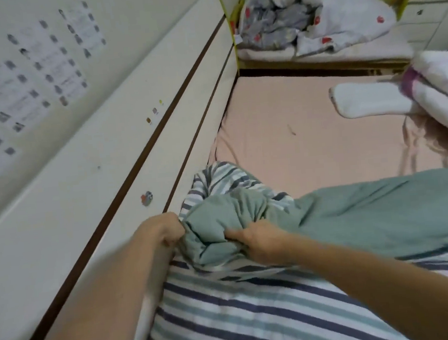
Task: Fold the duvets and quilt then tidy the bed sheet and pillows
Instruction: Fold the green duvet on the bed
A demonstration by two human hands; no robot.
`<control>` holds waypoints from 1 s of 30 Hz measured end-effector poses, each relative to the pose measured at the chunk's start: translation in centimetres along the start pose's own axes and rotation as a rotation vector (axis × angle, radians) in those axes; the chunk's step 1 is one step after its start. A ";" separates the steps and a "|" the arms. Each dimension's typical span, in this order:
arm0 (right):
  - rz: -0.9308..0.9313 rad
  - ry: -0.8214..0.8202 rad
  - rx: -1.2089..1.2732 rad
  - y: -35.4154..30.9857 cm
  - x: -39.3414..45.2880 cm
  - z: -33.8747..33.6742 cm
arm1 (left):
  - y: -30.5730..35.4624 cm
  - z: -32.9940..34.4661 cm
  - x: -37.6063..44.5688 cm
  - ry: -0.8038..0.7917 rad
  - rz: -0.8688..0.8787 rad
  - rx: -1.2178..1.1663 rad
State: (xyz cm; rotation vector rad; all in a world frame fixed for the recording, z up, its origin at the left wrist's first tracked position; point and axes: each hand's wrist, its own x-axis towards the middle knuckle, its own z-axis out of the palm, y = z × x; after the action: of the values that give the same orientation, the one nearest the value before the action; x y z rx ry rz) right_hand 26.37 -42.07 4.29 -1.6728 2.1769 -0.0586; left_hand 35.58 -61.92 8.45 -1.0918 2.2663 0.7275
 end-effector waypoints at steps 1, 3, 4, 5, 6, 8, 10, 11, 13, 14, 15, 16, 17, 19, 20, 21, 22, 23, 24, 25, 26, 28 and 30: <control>-0.073 -0.083 0.032 -1.5 -0.5 2.2 | -1.3 0.0 0.2 0.050 -0.011 0.073; -0.202 -0.319 0.151 -4.0 -1.7 5.6 | -2.7 0.2 1.3 0.183 -0.026 0.011; -0.253 -0.456 0.231 -4.9 -2.0 7.1 | -2.8 0.8 1.4 0.210 -0.003 -0.039; -0.272 -0.557 0.306 -5.2 -1.9 8.0 | -2.6 1.5 1.5 0.192 0.023 -0.073; -0.244 -0.610 0.378 -4.9 -1.6 8.5 | -2.2 2.4 1.4 0.143 0.056 -0.100; -0.023 -0.440 0.504 -3.3 -0.2 8.7 | -0.8 4.3 0.6 0.035 0.104 -0.150; 0.278 -0.044 0.512 -0.5 1.3 8.4 | 0.1 6.5 1.0 -0.043 0.140 -0.188; 0.413 0.129 0.505 1.0 2.0 8.4 | 0.3 7.7 1.3 -0.068 0.147 -0.217; 0.606 0.305 0.575 3.5 2.8 8.3 | 0.9 9.9 1.9 -0.101 0.118 -0.286; 0.679 0.297 0.652 4.2 3.2 8.3 | 1.2 10.9 2.2 -0.105 0.090 -0.325; 0.748 0.256 0.776 5.0 3.8 8.7 | 1.5 11.7 2.6 -0.100 0.068 -0.372; 0.806 0.220 0.941 5.3 4.4 9.0 | 1.9 12.3 3.0 -0.099 0.041 -0.424; 0.851 0.189 1.116 5.4 4.9 9.4 | 2.3 12.8 3.4 -0.084 0.023 -0.467; 0.883 0.172 1.357 5.6 6.2 9.7 | 3.1 12.8 4.8 -0.051 -0.007 -0.533; 0.874 0.186 1.397 5.7 7.1 9.8 | 3.4 12.5 5.5 -0.037 -0.005 -0.556; 0.864 0.208 1.420 5.7 8.1 10.2 | 3.8 12.0 6.3 -0.022 0.006 -0.581; 0.839 0.232 1.450 5.6 9.1 10.4 | 3.9 11.4 7.3 -0.002 0.011 -0.614; 0.788 0.225 1.463 5.3 10.3 10.5 | 4.0 10.8 8.5 0.018 0.021 -0.643; 0.703 0.180 1.459 4.4 11.0 10.4 | 3.8 10.2 9.4 0.039 0.012 -0.656; 0.602 0.094 1.451 3.7 12.1 10.5 | 3.5 9.5 10.8 0.069 -0.006 -0.650; 0.477 -0.019 1.449 3.0 13.3 10.4 | 3.1 8.9 12.3 0.096 -0.036 -0.641; 0.322 -0.256 1.380 2.9 14.5 9.2 | 2.3 8.1 14.1 0.137 -0.098 -0.606; 0.370 -0.139 1.101 4.9 15.7 8.2 | 2.1 7.8 15.3 0.188 -0.118 -0.489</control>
State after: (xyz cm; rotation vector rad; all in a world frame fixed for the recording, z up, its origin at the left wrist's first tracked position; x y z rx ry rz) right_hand 21.26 -53.66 -9.01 -0.6244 1.7399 -0.8312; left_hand 27.32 -63.86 -6.59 -1.5592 2.2053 1.2146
